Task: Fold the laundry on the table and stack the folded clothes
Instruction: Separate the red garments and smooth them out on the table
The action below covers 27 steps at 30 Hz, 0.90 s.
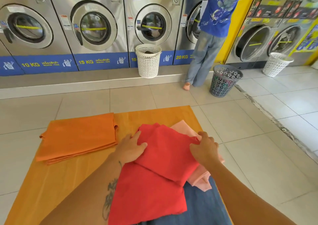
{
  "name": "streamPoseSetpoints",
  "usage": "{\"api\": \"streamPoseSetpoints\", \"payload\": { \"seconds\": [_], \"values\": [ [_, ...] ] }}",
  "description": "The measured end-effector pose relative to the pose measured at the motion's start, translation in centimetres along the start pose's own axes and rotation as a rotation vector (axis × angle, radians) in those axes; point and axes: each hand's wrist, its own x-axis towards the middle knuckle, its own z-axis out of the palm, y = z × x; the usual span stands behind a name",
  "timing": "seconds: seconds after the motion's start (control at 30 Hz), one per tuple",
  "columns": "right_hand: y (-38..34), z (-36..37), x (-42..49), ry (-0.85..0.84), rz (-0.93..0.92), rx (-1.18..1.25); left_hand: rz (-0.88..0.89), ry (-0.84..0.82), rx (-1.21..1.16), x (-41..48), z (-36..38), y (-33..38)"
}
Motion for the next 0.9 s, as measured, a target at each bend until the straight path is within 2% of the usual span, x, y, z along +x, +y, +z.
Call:
{"api": "streamPoseSetpoints", "payload": {
  "seconds": [0.13, 0.23, 0.3, 0.47, 0.63, 0.7, 0.9],
  "values": [
    [0.1, 0.4, 1.0, -0.029, 0.118, -0.002, 0.053, 0.003, 0.055, 3.6, 0.2, -0.1],
    [0.2, 1.4, 0.4, -0.093, 0.05, -0.029, 0.082, 0.017, 0.036, 4.5, 0.4, 0.3],
    [0.1, 1.6, 0.1, -0.053, -0.018, 0.061, 0.128, 0.008, -0.039, 4.7, 0.6, 0.4],
    [-0.3, 1.9, -0.6, 0.03, -0.004, 0.38, 0.2, -0.07, -0.359, 4.8, 0.7, 1.4],
    [-0.6, 1.9, -1.7, 0.09, -0.102, 0.157, 0.252, -0.054, -0.482, 4.5, 0.6, 2.6],
    [-1.4, 1.4, -2.1, 0.085, -0.166, 0.174, 0.291, 0.0, -0.469, 4.1, 0.1, 2.9],
    [-5.7, -0.3, -2.6, 0.129, -0.464, 0.265, 0.401, 0.323, -0.457, 0.3, -3.9, 3.0]
  ]
}}
